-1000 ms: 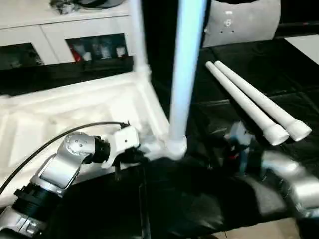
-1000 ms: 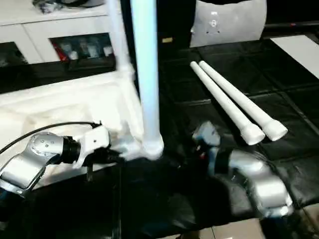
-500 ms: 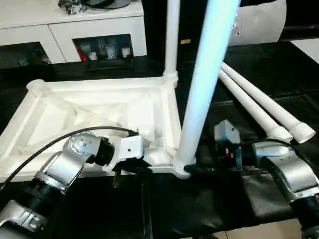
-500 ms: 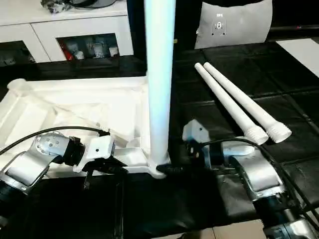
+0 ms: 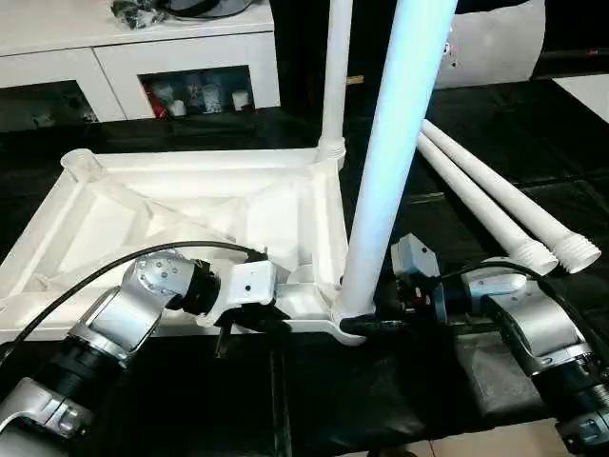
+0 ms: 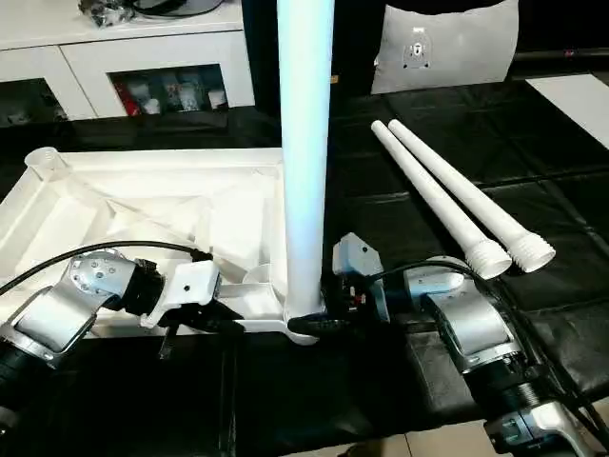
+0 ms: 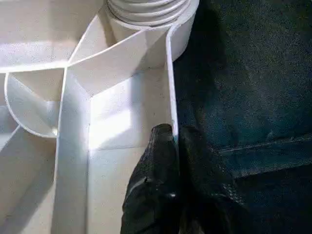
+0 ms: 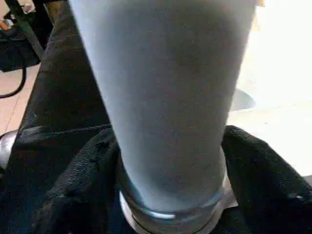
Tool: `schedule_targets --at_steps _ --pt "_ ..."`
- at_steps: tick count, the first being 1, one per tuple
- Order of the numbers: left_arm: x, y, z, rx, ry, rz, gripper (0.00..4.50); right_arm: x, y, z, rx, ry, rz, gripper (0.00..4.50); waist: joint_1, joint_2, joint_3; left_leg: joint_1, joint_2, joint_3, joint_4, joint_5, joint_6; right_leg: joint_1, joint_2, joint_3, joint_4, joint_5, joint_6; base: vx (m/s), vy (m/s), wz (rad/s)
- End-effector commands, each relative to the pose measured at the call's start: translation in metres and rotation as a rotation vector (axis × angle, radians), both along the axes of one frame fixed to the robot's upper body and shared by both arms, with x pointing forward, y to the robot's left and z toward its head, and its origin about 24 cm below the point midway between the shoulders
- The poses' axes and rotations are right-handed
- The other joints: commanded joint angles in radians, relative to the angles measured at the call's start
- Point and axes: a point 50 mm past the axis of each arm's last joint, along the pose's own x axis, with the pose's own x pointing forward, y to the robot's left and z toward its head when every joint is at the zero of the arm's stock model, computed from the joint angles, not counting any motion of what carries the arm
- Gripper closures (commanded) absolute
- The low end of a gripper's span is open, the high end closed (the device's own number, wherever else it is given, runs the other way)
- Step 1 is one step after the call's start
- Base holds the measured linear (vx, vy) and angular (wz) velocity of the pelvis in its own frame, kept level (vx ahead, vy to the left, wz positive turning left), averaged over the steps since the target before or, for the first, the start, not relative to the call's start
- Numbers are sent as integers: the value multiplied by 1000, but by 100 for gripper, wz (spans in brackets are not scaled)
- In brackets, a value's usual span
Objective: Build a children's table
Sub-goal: Insert table leg to table base, then rotate leg to tighten
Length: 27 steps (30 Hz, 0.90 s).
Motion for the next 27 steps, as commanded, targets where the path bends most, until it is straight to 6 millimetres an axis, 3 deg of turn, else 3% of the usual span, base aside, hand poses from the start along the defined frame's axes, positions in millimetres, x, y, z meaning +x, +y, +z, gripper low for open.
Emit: schedule_targets --at_steps 1,6,13,17,20,25,27 --pt "-5 -6 -3 35 15 -81 450 1 1 2 -9 -10 20 145 -7 -8 -55 17 8 10 -62 -225 43 40 -29 15 -64 -103 -270 0 0 0" --pt "-4 -4 -4 40 14 -75 450 0 1 0 -9 0 26 175 -7 -6 -53 17 9 9 -64 -233 36 39 -29 16 -66 -117 -264 0 0 0" --pt "1 -7 -1 -29 10 63 450 -12 6 -11 30 102 -49 178 -6 -4 -47 20 10 8 -70 -271 24 36 -28 17 -70 -152 -260 0 0 0" --pt "6 -18 4 -120 6 215 450 -16 19 -26 64 148 -228 178 -11 -5 -35 22 10 6 -81 -353 -4 27 -31 20 -84 -304 -220 0 0 0" --pt "7 -27 7 -160 9 278 450 -16 29 -33 73 165 -321 178 -19 -7 -31 22 7 1 -87 -389 -24 21 -34 22 -96 -427 -167 0 0 0" --pt "20 -52 14 -225 -34 499 450 -7 60 -38 127 211 -549 178 -52 -13 -16 18 -4 -10 -95 -449 -43 13 -33 15 -116 -597 -87 0 0 0" --pt "29 -68 19 -268 -57 628 450 5 76 -40 146 236 -696 178 -59 -10 -20 23 -5 -12 -96 -445 -44 12 -36 11 -121 -601 -81 0 0 0"
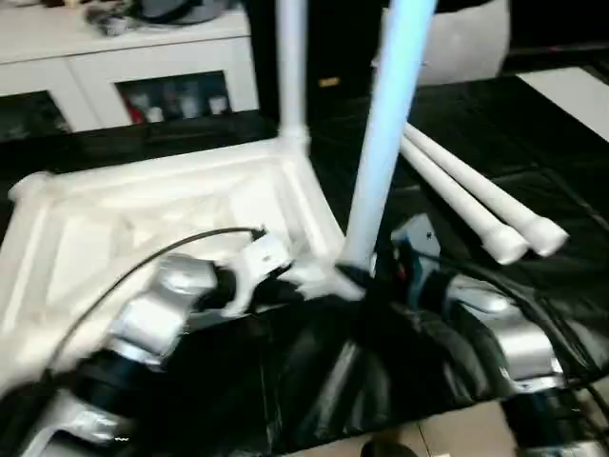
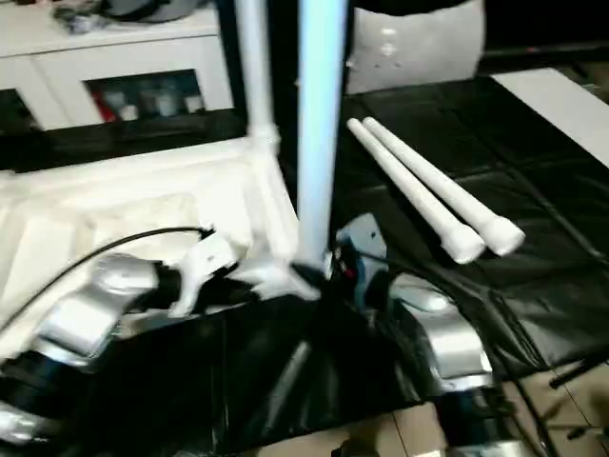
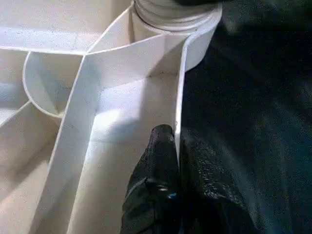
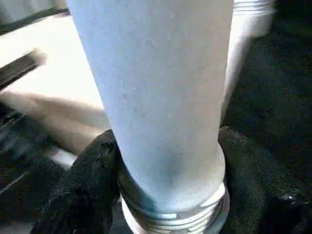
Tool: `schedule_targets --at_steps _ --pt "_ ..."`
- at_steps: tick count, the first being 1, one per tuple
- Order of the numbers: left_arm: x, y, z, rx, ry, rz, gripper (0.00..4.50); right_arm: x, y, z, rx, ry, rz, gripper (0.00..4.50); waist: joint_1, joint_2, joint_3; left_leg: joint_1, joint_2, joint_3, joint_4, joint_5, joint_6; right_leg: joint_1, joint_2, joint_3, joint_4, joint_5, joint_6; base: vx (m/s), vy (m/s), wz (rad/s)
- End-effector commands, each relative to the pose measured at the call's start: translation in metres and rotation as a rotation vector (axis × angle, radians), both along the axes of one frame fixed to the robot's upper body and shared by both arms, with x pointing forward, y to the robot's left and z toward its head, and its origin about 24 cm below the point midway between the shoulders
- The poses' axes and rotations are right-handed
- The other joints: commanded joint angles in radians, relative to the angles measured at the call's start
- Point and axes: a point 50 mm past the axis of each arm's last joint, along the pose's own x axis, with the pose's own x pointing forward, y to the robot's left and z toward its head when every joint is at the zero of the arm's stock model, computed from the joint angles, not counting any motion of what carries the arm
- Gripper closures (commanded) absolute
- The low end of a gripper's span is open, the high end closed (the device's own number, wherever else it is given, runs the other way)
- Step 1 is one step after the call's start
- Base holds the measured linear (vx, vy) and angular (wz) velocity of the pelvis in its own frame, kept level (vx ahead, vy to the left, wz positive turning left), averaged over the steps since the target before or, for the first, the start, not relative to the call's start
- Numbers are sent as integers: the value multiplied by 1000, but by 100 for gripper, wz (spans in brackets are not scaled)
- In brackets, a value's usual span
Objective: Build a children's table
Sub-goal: Rotate leg to tighten
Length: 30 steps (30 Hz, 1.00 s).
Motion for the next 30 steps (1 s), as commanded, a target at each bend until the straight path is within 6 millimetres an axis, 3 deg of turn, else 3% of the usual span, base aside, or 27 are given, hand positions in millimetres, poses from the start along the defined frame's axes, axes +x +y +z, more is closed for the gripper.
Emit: schedule_targets --at_steps 1,3,6,9,11,13,15,18,23,25,26,28,30 --pt "12 -30 26 -82 -122 78 450 -15 54 -27 73 187 115 178 -4 -5 -31 5 -2 -12 -83 -431 -43 16 -30 6 -107 -574 -90 0 0 0" --pt "14 -37 30 -92 -132 119 450 -10 62 -28 80 203 51 178 -6 -3 -32 -1 -1 -12 -87 -410 -37 20 -27 5 -106 -507 -95 0 0 0" --pt "9 -48 34 -84 -146 125 450 -3 76 -28 90 233 -44 178 -11 0 -35 1 2 -8 -89 -410 -36 19 -25 7 -101 -407 -125 0 0 0" --pt "6 -45 32 -48 -151 106 450 -3 80 -28 96 238 -44 178 -16 1 -36 4 2 -5 -87 -410 -31 19 -22 8 -99 -349 -137 0 0 0" --pt "4 -41 30 -23 -146 94 450 -2 79 -28 106 235 -57 109 -18 4 -38 -1 2 -2 -84 -378 -23 23 -23 10 -94 -296 -153 0 0 0" --pt "3 -33 27 -2 -136 89 450 -1 75 -27 113 222 -72 107 -21 2 -40 -2 2 -2 -84 -368 -18 25 -24 8 -93 -291 -159 0 0 0" --pt "4 -24 25 9 -131 90 450 -1 69 -25 113 198 -68 88 -22 8 -40 0 2 -1 -84 -371 -21 24 -24 8 -94 -303 -160 0 0 0" --pt "3 -19 24 18 -127 72 450 -1 65 -23 122 178 -61 65 -20 9 -46 1 4 5 -77 -304 -25 29 -21 11 -85 -178 -191 0 0 0" --pt "2 0 22 45 -113 13 450 -8 35 -10 149 107 7 26 -13 9 -53 2 4 8 -69 -237 -11 41 -18 11 -74 -59 -221 0 0 0" --pt "0 10 22 55 -104 -43 450 -19 12 2 112 50 123 10 -7 8 -58 2 4 9 -63 -189 7 47 -14 10 -67 14 -228 0 0 0" --pt "-1 12 22 58 -103 -69 450 -22 6 3 83 36 157 5 1 9 -64 1 5 9 -56 -136 26 47 -13 8 -59 97 -244 0 0 0" --pt "-1 13 22 59 -103 -85 450 -24 3 4 64 28 178 5 6 8 -62 3 5 13 -54 -135 37 43 -15 8 -58 103 -263 0 0 0" --pt "-6 18 22 57 -89 -179 450 -30 -15 10 -24 3 275 5 11 7 -62 3 5 14 -52 -141 40 46 -17 9 -58 79 -269 0 0 0"
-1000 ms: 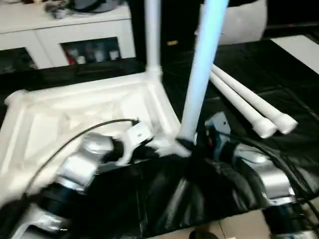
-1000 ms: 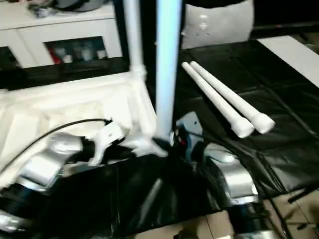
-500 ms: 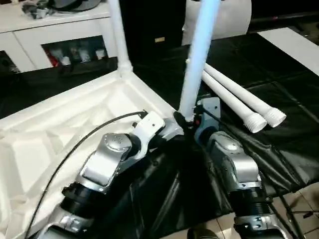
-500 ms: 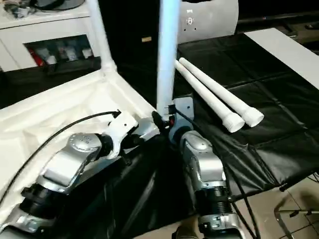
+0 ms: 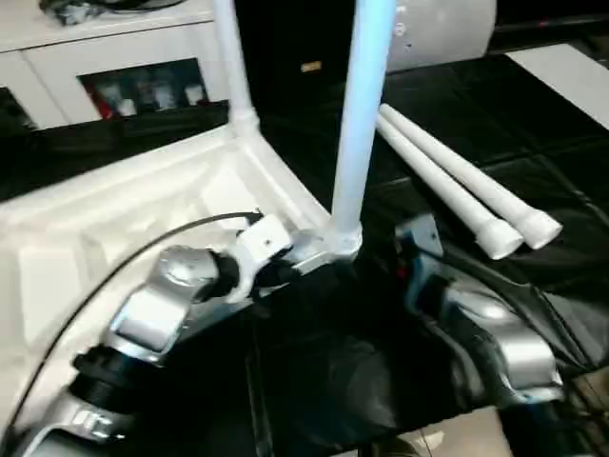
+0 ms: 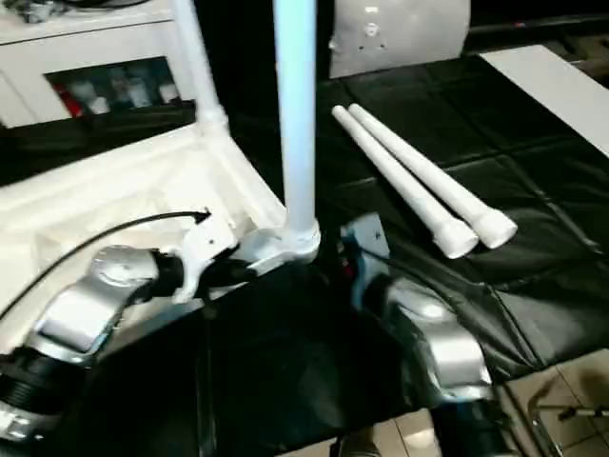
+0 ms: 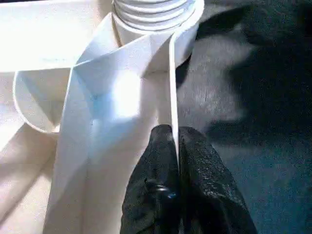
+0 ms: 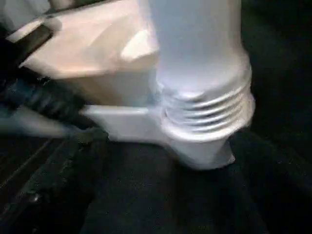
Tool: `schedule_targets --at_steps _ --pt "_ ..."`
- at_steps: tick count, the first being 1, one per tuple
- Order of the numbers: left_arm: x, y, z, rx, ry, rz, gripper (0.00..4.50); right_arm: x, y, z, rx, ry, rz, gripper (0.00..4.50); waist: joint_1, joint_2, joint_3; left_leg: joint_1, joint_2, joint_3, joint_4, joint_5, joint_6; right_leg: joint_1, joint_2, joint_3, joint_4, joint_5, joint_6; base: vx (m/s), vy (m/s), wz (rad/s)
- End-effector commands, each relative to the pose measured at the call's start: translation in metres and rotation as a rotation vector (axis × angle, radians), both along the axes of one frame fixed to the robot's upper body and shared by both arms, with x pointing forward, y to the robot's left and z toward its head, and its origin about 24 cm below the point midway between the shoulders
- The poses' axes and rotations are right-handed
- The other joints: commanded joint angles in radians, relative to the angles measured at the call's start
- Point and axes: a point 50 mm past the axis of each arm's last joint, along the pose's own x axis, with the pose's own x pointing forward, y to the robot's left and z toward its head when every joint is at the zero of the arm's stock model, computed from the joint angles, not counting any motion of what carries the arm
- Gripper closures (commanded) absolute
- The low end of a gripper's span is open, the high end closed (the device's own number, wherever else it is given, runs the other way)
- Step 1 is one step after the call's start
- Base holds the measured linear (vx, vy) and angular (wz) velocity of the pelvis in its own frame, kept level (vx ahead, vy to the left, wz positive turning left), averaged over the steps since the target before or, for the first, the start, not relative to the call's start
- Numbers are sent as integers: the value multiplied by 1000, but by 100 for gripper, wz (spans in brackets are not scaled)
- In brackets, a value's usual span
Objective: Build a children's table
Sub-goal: Rotate leg to tighten
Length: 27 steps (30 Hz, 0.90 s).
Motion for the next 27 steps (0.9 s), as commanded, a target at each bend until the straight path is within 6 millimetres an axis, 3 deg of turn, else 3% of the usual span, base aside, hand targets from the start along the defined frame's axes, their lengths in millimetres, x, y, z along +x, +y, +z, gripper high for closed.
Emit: schedule_targets --at_steps 1,2,6,7,11,16,22,27 --pt "-8 -4 6 -17 1 -161 450 -8 -6 13 -29 -42 143 5 7 5 -66 19 2 7 -47 -147 46 61 -26 13 -41 45 -265 0 0 0" --pt "-10 -2 6 -12 12 -194 450 -9 -11 16 -47 -46 183 5 14 1 -66 21 5 9 -46 -150 57 61 -26 15 -41 35 -268 0 0 0" --pt "-16 7 2 26 45 -339 450 -13 -22 24 -89 -41 296 5 29 2 -66 21 6 10 -42 -156 72 57 -29 16 -41 0 -277 0 0 0" --pt "-17 8 1 30 55 -361 450 -13 -23 25 -92 -40 314 5 30 5 -66 21 7 10 -43 -164 70 58 -30 16 -40 -10 -278 0 0 0" --pt "-21 16 -2 67 98 -465 450 -8 -25 28 -145 -64 390 5 42 0 -66 23 9 11 -42 -196 51 53 -32 18 -38 -70 -280 0 0 0" --pt "-23 18 -1 103 108 -556 450 -7 -16 26 -182 -97 486 5 46 -2 -63 23 9 10 -45 -253 24 49 -35 20 -42 -174 -259 0 0 0" --pt "-22 18 -1 127 102 -619 450 -11 -5 20 -152 -64 623 5 49 -2 -71 20 8 10 -38 -210 40 51 -32 17 -33 -103 -273 0 0 0" --pt "-23 16 -3 135 105 -653 450 -7 0 17 -152 -72 649 43 51 -3 -73 18 7 10 -36 -200 49 52 -32 15 -28 -77 -289 0 0 0"
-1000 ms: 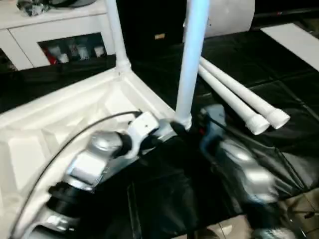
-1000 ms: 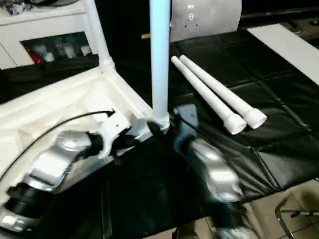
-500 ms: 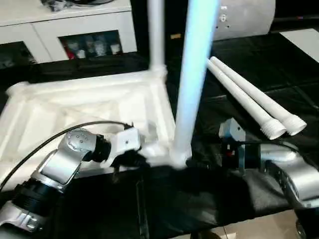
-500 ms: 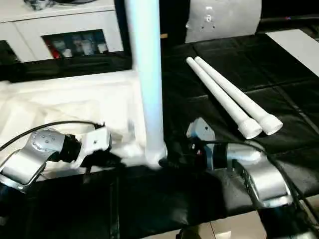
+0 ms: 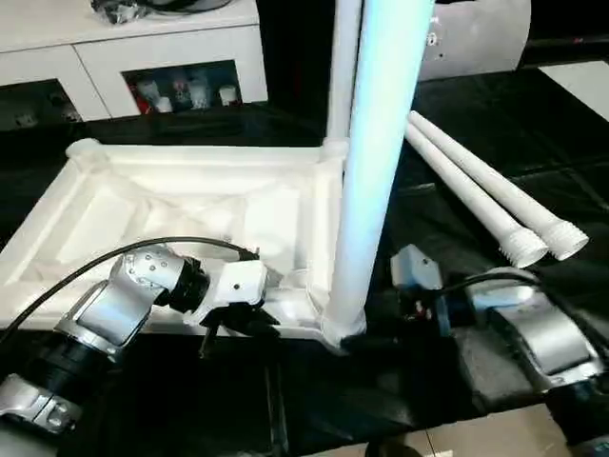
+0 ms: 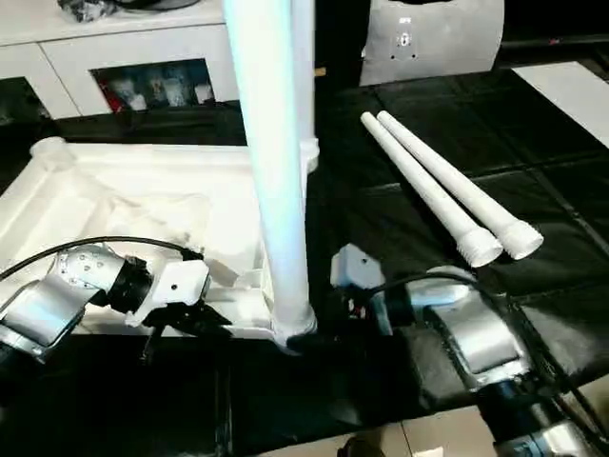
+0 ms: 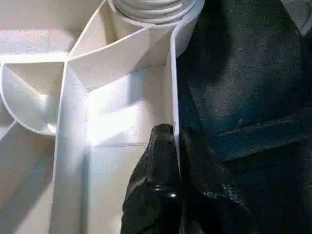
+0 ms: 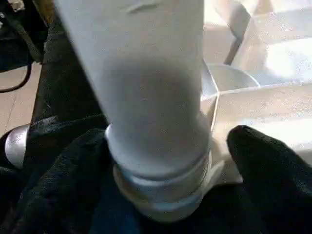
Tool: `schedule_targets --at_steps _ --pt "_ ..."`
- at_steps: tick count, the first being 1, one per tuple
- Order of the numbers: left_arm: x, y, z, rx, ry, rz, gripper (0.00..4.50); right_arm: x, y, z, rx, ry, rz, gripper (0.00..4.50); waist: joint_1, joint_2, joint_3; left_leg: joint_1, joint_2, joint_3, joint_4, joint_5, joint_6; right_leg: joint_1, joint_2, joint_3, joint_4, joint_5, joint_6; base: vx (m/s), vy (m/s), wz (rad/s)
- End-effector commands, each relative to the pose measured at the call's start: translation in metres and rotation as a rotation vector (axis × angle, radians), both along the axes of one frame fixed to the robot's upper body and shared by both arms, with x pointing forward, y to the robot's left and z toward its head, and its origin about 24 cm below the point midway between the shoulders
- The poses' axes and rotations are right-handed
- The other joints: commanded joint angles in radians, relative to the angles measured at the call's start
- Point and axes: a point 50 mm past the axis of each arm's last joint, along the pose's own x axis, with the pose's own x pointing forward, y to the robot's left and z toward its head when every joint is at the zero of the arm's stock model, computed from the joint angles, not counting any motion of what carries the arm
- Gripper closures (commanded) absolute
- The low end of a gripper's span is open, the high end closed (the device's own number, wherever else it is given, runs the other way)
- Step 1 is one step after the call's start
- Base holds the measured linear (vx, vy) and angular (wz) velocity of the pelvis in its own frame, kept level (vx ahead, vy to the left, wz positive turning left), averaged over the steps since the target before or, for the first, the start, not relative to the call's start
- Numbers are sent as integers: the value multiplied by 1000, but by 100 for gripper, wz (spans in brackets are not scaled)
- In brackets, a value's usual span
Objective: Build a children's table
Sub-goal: Rotate leg to tighten
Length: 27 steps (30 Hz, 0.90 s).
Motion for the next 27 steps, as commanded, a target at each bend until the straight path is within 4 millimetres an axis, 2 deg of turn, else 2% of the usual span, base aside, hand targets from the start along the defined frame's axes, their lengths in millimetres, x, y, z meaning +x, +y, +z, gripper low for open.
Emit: schedule_targets --at_steps 1,3,6,7,10,11,15,23,24,27 --pt "-5 -9 -1 20 13 -102 450 4 5 3 -1 -27 40 52 -6 -3 -73 17 7 10 -57 -210 46 50 -26 14 -50 -92 -285 0 0 0" --pt "-5 -10 -2 20 12 -107 450 5 6 2 -3 -27 51 75 -6 -4 -71 18 8 10 -58 -217 44 50 -26 15 -52 -109 -281 0 0 0" --pt "-4 -10 -2 21 10 -112 450 7 8 2 0 -25 62 86 -5 -3 -70 18 7 9 -59 -233 38 49 -26 15 -54 -136 -276 0 0 0" --pt "-4 -10 -3 23 9 -115 450 7 10 2 8 -21 75 113 -6 -5 -70 19 8 9 -60 -236 36 50 -26 14 -53 -144 -275 0 0 0" --pt "-3 -9 -4 30 8 -115 450 7 11 2 14 -17 87 122 -5 -5 -69 18 7 9 -59 -242 36 48 -26 15 -54 -151 -273 0 0 0" --pt "-3 -8 -4 32 8 -115 450 7 11 2 16 -16 90 133 -5 -7 -69 17 7 8 -60 -242 35 49 -27 16 -54 -157 -270 0 0 0" --pt "-3 -6 -4 35 11 -110 450 6 12 1 20 -9 109 165 -6 -5 -68 17 8 8 -61 -251 32 47 -26 16 -55 -172 -266 0 0 0" --pt "-2 -3 -6 13 27 -58 450 -2 13 -4 57 54 103 175 -5 -2 -67 16 7 8 -60 -246 34 48 -25 16 -53 -152 -270 0 0 0" --pt "0 -4 -5 -9 26 3 450 -8 15 -8 80 98 78 175 -6 2 -66 17 7 8 -62 -258 30 47 -24 15 -55 -163 -269 0 0 0" --pt "2 -4 -5 -12 9 77 450 -10 19 -14 92 134 14 176 -4 2 -63 18 9 6 -66 -276 23 46 -26 16 -57 -183 -264 0 0 0"
